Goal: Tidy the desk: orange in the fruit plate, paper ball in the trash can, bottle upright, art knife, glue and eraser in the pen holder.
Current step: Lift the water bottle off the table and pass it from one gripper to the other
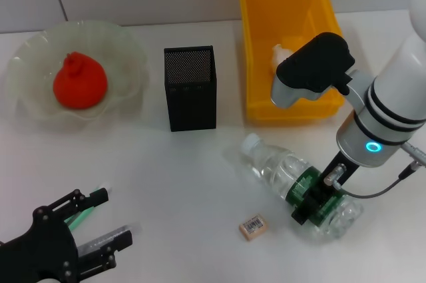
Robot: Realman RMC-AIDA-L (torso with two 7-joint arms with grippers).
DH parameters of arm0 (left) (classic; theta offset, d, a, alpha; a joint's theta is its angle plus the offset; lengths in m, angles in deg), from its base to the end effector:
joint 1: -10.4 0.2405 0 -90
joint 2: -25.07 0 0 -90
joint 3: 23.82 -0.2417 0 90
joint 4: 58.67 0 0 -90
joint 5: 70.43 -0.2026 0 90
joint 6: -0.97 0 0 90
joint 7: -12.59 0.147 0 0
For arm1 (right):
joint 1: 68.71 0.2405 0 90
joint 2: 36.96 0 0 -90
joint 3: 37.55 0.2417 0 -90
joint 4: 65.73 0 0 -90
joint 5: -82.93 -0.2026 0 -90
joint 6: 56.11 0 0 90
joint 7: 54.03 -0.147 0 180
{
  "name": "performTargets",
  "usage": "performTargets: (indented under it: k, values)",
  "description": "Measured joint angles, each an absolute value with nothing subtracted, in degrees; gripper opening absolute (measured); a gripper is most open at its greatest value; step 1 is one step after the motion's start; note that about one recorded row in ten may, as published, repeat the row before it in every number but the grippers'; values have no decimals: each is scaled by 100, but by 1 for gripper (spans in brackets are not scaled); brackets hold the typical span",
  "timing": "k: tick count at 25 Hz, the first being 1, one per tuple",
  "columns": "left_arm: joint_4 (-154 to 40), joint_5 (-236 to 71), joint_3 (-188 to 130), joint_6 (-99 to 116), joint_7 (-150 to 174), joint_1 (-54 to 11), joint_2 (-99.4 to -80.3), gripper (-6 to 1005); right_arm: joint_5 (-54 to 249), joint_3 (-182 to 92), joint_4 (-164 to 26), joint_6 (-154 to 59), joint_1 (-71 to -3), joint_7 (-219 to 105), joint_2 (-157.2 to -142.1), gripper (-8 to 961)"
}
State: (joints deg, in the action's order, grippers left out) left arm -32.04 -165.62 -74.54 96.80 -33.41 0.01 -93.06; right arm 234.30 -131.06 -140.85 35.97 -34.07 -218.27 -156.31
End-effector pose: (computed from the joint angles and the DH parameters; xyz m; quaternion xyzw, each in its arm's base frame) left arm -0.3025 0.2061 -0.0144 -0.9185 -0.1332 -0.3177 0.1940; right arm 0.1799 0.3102 -0.0335 -0.8681 0.3915 -0.2667 0.1484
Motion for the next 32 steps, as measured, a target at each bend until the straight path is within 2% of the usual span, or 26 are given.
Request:
performTargets:
  k: [7,21,29,32]
  values:
    - [-3196,-16562,-7423,9713,-3309,28,-9305,743,23421,-13055,-14951,3534,-3960,-21585,-15651,785]
    - [-3195,-16552,-7409,9819,-3286,13,-9305,740,22750,-12704,-15402,3235,-4687,-20763,-15657,765]
    - [-3249,-16490,-7160,10020,-3272,3,-9338,738,21917,-12288,-15959,3212,-5458,-19716,-15658,765]
    - [-3442,-16358,-6912,10161,-3267,-51,-9352,738,21134,-11998,-16062,3068,-5953,-18867,-15657,765]
